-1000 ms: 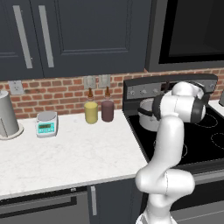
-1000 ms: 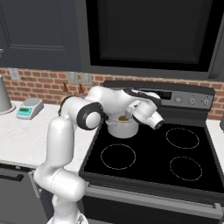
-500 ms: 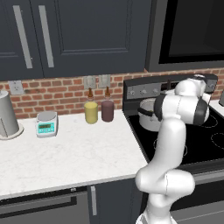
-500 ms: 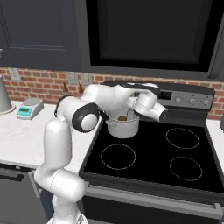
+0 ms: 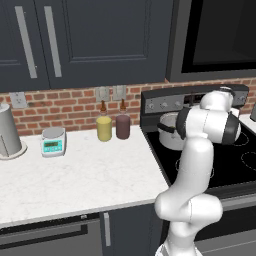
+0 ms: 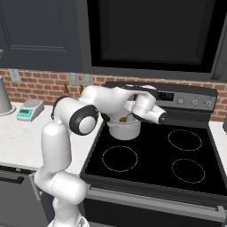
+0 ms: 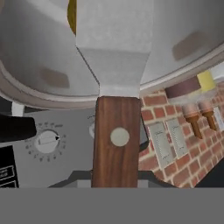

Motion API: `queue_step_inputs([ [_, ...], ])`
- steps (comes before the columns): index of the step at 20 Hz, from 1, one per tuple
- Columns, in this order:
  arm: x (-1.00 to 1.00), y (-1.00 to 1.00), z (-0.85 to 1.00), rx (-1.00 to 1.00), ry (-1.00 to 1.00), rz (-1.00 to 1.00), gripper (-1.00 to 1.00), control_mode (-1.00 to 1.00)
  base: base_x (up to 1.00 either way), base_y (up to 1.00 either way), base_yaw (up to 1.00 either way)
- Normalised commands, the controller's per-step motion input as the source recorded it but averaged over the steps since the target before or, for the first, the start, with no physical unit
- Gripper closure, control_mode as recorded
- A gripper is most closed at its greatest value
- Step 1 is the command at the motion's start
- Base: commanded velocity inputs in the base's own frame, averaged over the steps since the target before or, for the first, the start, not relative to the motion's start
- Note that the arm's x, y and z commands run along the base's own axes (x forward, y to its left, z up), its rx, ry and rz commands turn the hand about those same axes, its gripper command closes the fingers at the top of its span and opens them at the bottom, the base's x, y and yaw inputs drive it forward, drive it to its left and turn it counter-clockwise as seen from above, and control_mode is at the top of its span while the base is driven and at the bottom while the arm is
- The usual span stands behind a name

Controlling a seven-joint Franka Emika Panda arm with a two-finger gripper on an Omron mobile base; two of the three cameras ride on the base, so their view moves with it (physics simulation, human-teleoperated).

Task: Put the lime and avocado in the pot. Retrieve the spatula and lightly stir the vegetables in the pot.

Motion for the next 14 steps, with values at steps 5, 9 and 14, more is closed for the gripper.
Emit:
queue_step_inputs([
  [5,-0.01,0.19,-0.39,0.0,0.0,0.0,1.0,-1.0,0.0,0.0,0.0],
  [9,0.0,0.17,-0.47,0.0,0.0,0.0,1.0,-1.0,0.0,0.0,0.0],
  [14,0.0,0.15,-0.49,0.0,0.0,0.0,1.0,-1.0,0.0,0.0,0.0],
])
